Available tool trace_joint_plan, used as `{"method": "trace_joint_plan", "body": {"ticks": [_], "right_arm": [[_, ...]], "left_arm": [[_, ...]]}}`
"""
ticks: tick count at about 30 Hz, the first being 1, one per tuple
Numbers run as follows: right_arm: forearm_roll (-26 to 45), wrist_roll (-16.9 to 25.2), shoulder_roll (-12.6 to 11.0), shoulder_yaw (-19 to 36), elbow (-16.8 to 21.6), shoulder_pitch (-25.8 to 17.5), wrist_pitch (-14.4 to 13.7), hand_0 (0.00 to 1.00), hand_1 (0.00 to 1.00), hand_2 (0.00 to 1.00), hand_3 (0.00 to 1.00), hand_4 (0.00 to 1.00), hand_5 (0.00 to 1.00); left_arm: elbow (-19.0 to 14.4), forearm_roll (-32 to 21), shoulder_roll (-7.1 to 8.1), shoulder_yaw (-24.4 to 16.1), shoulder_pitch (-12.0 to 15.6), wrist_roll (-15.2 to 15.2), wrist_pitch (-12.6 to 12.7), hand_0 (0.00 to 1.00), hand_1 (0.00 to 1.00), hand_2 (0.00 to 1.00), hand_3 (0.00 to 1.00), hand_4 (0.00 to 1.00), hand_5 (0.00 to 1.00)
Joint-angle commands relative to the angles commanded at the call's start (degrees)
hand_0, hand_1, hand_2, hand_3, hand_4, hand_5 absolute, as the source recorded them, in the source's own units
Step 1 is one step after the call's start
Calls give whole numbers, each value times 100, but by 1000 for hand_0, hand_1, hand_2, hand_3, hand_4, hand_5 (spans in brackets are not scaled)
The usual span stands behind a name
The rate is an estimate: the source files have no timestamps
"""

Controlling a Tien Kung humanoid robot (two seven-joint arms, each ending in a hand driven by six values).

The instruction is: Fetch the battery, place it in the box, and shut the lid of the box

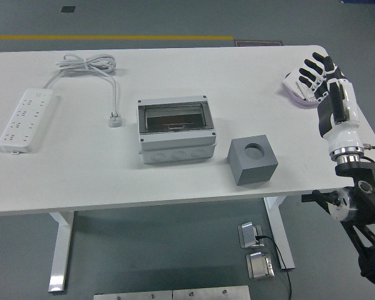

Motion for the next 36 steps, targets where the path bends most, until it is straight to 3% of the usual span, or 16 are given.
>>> {"method": "trace_joint_plan", "body": {"ticks": [7, 9, 12, 14, 15, 18, 23, 24, 26, 27, 30, 34, 35, 36], "right_arm": [[-347, -197, 7, 53, 88, 12, -322, 806, 757, 770, 776, 822, 777], [-64, 20, 9, 16, -19, 17, -126, 806, 761, 764, 772, 818, 772], [146, 50, 10, 15, -81, 13, -63, 806, 761, 764, 772, 818, 772], [560, 217, 32, -48, -277, 0, 285, 806, 761, 764, 772, 818, 772], [679, 152, 39, -36, -325, -2, 406, 850, 787, 770, 768, 813, 764], [1230, 50, 42, -180, -522, 32, 977, 850, 787, 770, 768, 813, 764], [2286, 588, 83, -636, -586, 72, 1802, 860, 798, 788, 778, 810, 779], [2394, 673, 90, -593, -522, 74, 1801, 860, 798, 788, 778, 810, 779], [2110, 491, 83, -387, -322, 93, 1437, 860, 798, 788, 778, 810, 779], [1871, 264, 62, -261, -177, 142, 1213, 824, 784, 791, 822, 862, 988], [1218, -389, -3, -53, 130, 298, 598, 824, 784, 791, 822, 862, 988], [328, -1226, -48, 157, 104, 333, -16, 787, 752, 774, 814, 870, 998], [147, -1167, -63, 138, -40, 326, -92, 787, 752, 774, 814, 870, 998], [332, -997, -72, 31, -159, 323, 35, 787, 752, 774, 814, 870, 998]], "left_arm": [[-17, -30, 51, 7, 4, -8, -16, 614, 688, 627, 640, 705, 185], [-23, -42, 65, 1, 0, -9, -21, 614, 687, 627, 640, 703, 188], [-26, -69, 74, 24, -7, -7, -26, 614, 687, 627, 640, 703, 188], [-22, -133, 77, 91, -18, -2, -29, 614, 687, 627, 640, 703, 188], [-20, -155, 77, 108, -20, -2, -29, 614, 687, 627, 640, 703, 191], [-16, -207, 79, 160, -25, 2, -31, 614, 687, 627, 640, 703, 191], [-24, -218, 97, 162, -53, -1, -37, 614, 687, 628, 640, 704, 193], [-26, -221, 98, 162, -63, -1, -39, 614, 687, 628, 640, 704, 193], [-28, -227, 99, 159, -74, -2, -40, 614, 687, 628, 640, 704, 193], [-27, -240, 98, 163, -80, -2, -41, 614, 688, 628, 641, 704, 194], [-23, -284, 91, 215, -103, 1, -43, 614, 688, 628, 641, 704, 194], [-37, -287, 88, 212, -142, 2, -53, 613, 687, 627, 641, 704, 194], [-41, -282, 85, 216, -149, 5, -55, 613, 687, 627, 641, 704, 194], [-41, -287, 82, 224, -153, 6, -55, 613, 687, 627, 641, 704, 194]]}}
